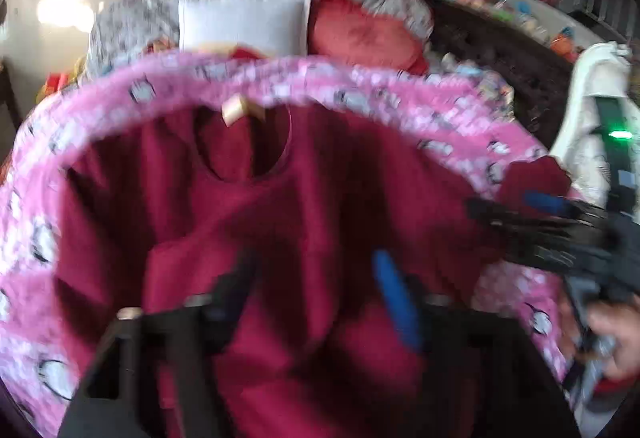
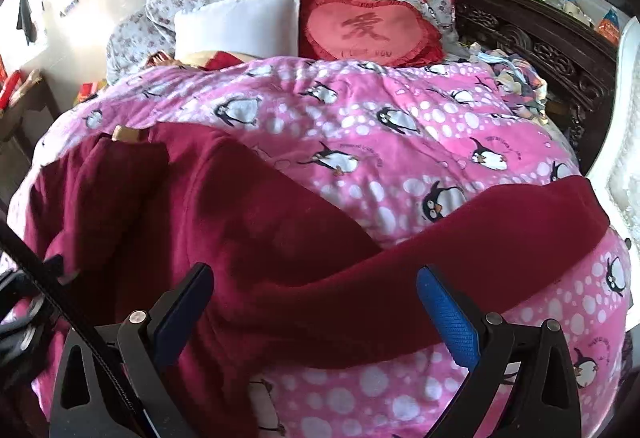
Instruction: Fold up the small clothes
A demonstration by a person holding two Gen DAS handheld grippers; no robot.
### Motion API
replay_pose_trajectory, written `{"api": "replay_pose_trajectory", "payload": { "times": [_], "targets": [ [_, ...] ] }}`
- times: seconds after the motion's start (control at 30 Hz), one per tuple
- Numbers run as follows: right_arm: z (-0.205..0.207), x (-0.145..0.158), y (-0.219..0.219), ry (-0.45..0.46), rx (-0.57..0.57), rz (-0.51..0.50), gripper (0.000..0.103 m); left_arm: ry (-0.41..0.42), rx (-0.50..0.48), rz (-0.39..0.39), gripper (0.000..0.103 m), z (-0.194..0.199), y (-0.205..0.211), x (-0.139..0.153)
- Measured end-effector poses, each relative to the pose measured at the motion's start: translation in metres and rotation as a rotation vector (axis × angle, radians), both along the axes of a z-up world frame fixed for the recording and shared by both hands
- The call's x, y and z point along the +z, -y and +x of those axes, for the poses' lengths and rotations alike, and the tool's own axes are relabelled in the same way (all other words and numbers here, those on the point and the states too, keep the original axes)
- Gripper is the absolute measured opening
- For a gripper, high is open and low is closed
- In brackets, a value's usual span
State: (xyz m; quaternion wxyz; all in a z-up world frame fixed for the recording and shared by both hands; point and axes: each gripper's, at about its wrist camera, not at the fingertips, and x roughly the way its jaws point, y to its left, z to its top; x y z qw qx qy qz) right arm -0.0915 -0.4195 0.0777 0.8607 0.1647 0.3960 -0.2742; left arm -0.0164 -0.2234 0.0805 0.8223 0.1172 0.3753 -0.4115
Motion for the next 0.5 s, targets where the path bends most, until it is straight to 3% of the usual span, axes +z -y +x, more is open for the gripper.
{"api": "replay_pose_trajectory", "payload": {
  "times": [0.07, 0.2, 0.33, 0.47, 0.5],
  "targets": [
    [0.005, 0.003, -0.006, 0.03, 0.053, 0.032, 0.103, 0.104, 0.027, -0.017, 0.087, -0.006, -0.031, 0.02],
    [0.02, 0.006, -0.023, 0.056, 0.12, 0.054, 0.103, 0.192, 0.154, 0.029, 0.089, 0.018, -0.084, 0.032],
    [0.052, 0.006, -0.033, 0.055, 0.163, 0.048, 0.103, 0.166, 0.265, 0.094, 0.09, 0.058, -0.108, 0.018],
    [0.087, -0.007, -0.029, 0.017, 0.143, 0.04, 0.102, 0.151, 0.283, 0.133, 0.09, 0.087, -0.106, 0.003],
    [0.092, -0.01, -0.028, 0.021, 0.153, 0.042, 0.087, 0.159, 0.3, 0.155, 0.09, 0.094, -0.103, -0.002]
  ]
}}
